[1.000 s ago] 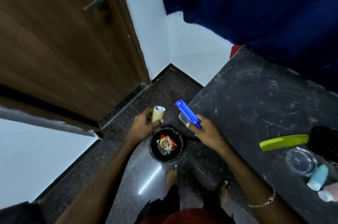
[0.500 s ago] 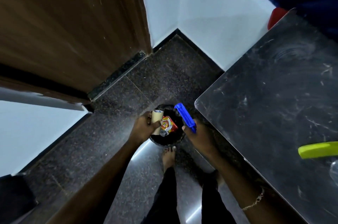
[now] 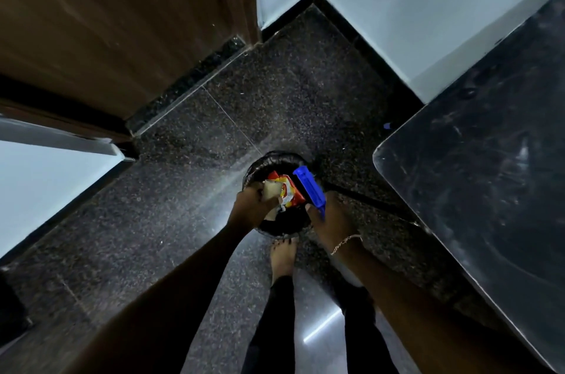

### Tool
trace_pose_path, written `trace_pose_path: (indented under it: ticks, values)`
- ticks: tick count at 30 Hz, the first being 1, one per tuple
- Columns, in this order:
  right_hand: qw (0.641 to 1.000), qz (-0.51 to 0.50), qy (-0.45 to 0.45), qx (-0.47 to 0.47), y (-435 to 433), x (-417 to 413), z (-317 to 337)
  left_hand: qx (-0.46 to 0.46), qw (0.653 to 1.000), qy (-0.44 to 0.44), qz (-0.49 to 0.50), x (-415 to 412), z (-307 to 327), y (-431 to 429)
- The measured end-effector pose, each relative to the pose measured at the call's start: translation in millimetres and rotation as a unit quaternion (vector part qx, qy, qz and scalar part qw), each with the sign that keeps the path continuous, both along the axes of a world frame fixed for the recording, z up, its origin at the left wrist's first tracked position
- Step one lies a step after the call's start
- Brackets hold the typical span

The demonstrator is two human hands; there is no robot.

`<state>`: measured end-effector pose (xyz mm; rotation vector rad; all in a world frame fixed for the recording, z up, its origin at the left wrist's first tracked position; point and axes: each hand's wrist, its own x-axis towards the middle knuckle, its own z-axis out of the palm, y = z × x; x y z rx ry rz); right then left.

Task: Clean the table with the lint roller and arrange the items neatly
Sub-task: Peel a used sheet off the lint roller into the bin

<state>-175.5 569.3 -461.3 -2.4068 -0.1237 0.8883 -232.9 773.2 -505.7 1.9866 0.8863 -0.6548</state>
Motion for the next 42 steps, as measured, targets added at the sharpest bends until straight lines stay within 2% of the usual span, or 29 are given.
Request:
trace_pose_path:
  ticks: [8, 16, 28, 35, 42]
  values:
    - [0.999, 0.024, 0.011, -0.026, -7.1, -2.7, -48.5, 0.021, 0.999, 0.019, -0.037, 10.9, -49.2, -5.2]
    - [0.999, 0.023, -0.015, -0.040, -17.5, -10.2, -36.1, 0.034, 0.995, -0.008, -0.092, 8.9, -24.8, -6.7]
    - [0.997, 0.023, -0.074, 0.030, -5.5, -37.3, 93.4, 0.137, 0.970, -0.127, -0.153, -41.0, 124.8, 0.7]
    - [0.992, 0.006, -0.086, 0.091, 4.2, -50.2, 191.8, 0.176, 0.952, -0.168, -0.187, -63.2, 218.1, 7.8]
    - [0.985, -0.033, -0.131, 0.107, 1.3, -43.3, 276.4, 0.195, 0.939, -0.199, -0.202, -58.9, 303.1, -3.9]
